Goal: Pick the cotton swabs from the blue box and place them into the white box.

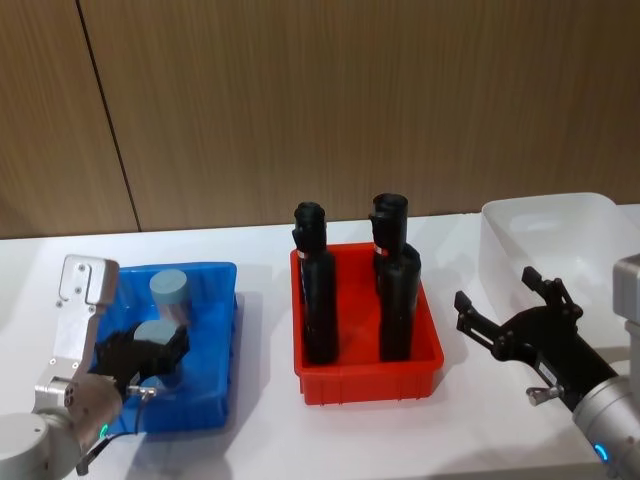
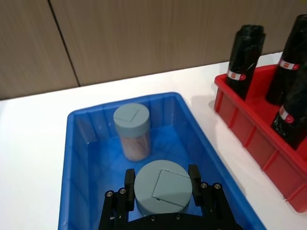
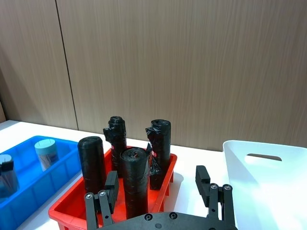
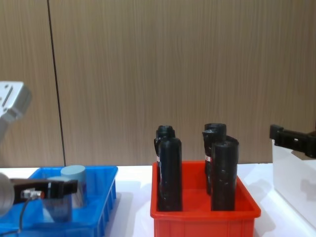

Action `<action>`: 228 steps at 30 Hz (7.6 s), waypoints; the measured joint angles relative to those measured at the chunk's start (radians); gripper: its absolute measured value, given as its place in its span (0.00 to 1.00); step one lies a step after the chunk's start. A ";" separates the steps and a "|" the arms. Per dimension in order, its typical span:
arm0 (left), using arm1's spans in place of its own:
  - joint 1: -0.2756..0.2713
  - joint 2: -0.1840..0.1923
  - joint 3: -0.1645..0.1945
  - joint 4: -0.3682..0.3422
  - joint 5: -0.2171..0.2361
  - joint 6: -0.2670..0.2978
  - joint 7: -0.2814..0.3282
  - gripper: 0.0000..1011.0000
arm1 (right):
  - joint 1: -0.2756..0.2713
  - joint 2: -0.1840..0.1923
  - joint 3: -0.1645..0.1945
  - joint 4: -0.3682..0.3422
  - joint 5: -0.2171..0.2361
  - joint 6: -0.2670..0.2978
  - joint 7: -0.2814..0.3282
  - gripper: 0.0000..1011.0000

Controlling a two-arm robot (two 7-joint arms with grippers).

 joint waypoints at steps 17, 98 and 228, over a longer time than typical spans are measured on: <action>-0.019 0.023 -0.001 -0.151 0.096 0.017 -0.152 0.66 | 0.000 0.000 0.000 0.000 0.000 0.000 0.000 1.00; -0.128 0.013 0.008 -0.182 -0.043 0.090 -0.608 0.66 | 0.000 0.000 0.000 0.000 0.000 0.000 0.000 1.00; -0.129 0.012 0.008 -0.180 -0.044 0.091 -0.611 0.66 | 0.370 -0.128 -0.108 0.351 -0.009 0.157 0.588 1.00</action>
